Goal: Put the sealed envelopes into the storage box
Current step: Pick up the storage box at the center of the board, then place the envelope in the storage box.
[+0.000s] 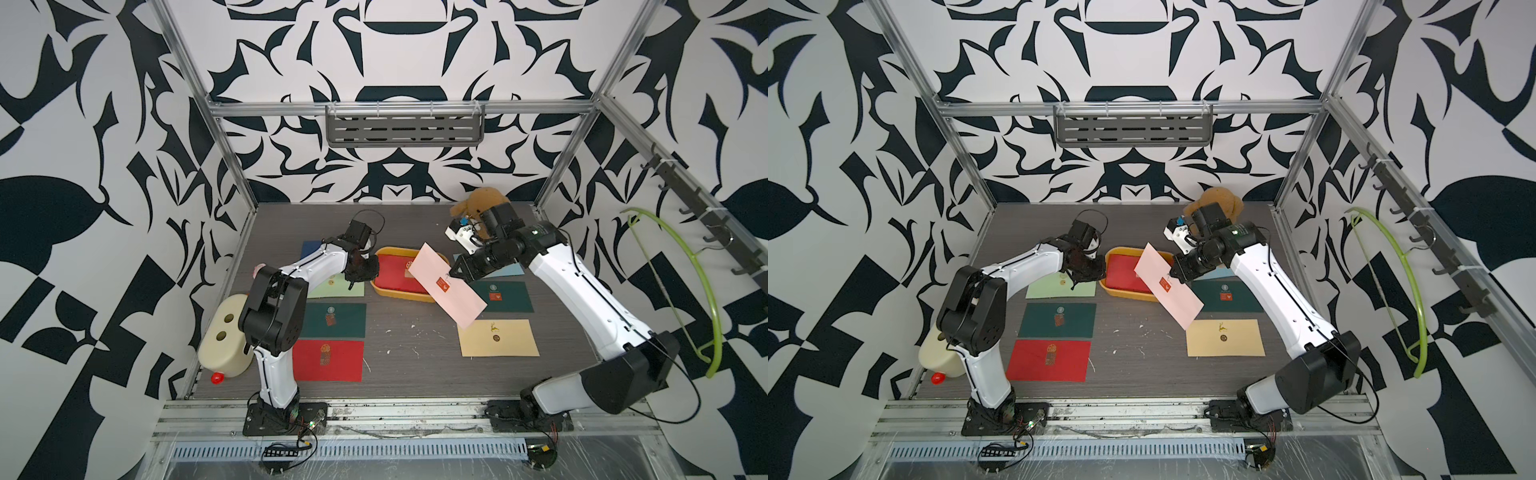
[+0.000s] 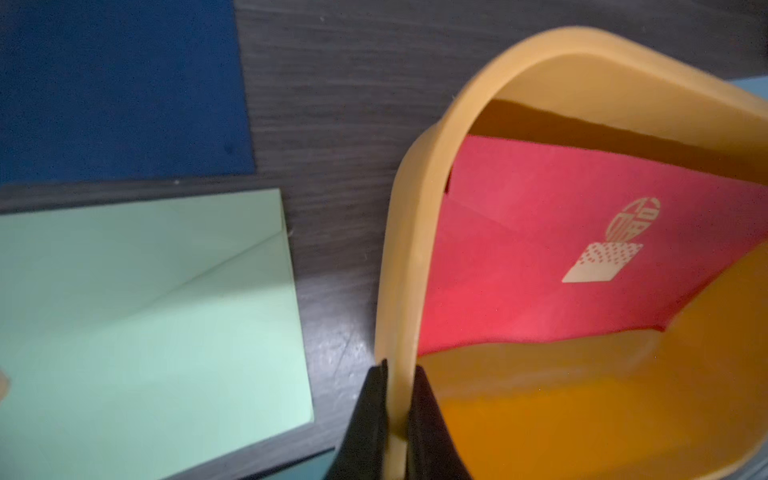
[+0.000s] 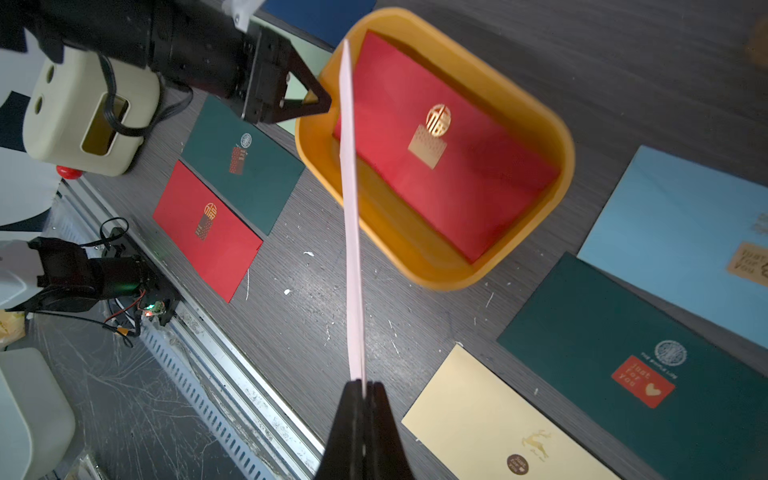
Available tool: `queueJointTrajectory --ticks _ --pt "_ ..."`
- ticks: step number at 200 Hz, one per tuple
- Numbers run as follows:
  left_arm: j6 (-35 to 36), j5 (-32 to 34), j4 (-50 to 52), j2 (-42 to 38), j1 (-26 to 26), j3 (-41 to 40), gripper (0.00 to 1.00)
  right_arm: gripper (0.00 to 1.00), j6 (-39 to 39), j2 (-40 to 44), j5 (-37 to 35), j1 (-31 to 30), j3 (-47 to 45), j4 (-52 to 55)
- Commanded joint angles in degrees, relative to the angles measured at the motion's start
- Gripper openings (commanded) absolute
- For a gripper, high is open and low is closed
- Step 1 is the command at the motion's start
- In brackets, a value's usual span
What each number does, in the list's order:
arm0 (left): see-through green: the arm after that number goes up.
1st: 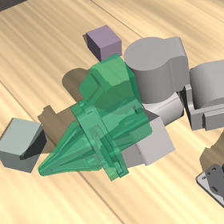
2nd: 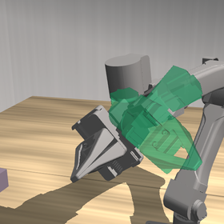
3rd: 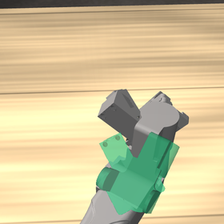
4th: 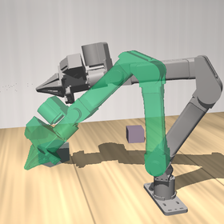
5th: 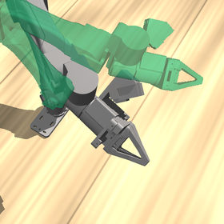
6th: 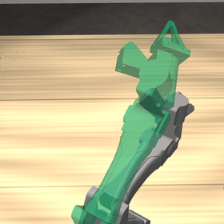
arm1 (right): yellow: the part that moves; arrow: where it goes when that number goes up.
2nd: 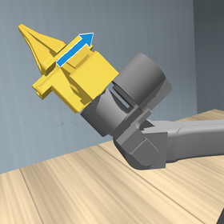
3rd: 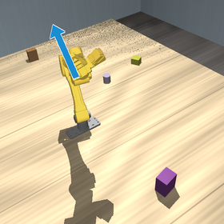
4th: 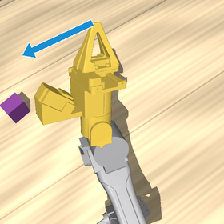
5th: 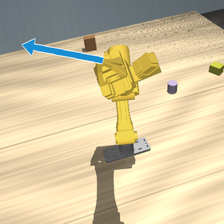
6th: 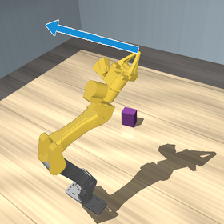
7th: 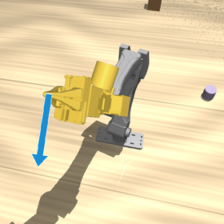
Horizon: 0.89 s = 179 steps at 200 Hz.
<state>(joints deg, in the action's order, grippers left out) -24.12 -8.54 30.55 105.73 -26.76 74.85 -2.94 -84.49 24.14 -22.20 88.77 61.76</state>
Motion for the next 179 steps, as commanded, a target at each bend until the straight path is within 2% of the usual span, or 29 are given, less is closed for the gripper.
queueJointTrajectory --ticks 1,32,63,110,141,179 --pt "5.9 -4.7 2.5 -4.2 -0.6 -2.9 0.01 0.00 -4.3 -1.9 1.9 0.2 5.5 4.6" --pt "11.4 -7.3 3.9 -7.4 -3.4 -4.9 0.00 0.00 -6.6 -6.0 2.9 0.1 8.5 7.2" --pt "16.6 -6.8 5.6 -9.4 -7.7 -5.2 0.00 0.00 -6.3 -5.6 7.0 -0.6 5.8 4.1" --pt "18.1 -11.3 4.0 -11.1 -7.8 -6.5 0.00 0.00 -7.1 -4.5 10.6 -1.5 -0.8 0.5" --pt "18.5 -11.7 3.8 -11.9 -7.8 -7.0 0.00 0.00 -8.6 -2.9 11.5 -1.5 -6.3 -1.2" --pt "18.9 -12.0 3.9 -12.3 -7.7 -6.7 0.00 0.00 -9.1 -5.0 10.6 -1.5 -8.8 -0.7"
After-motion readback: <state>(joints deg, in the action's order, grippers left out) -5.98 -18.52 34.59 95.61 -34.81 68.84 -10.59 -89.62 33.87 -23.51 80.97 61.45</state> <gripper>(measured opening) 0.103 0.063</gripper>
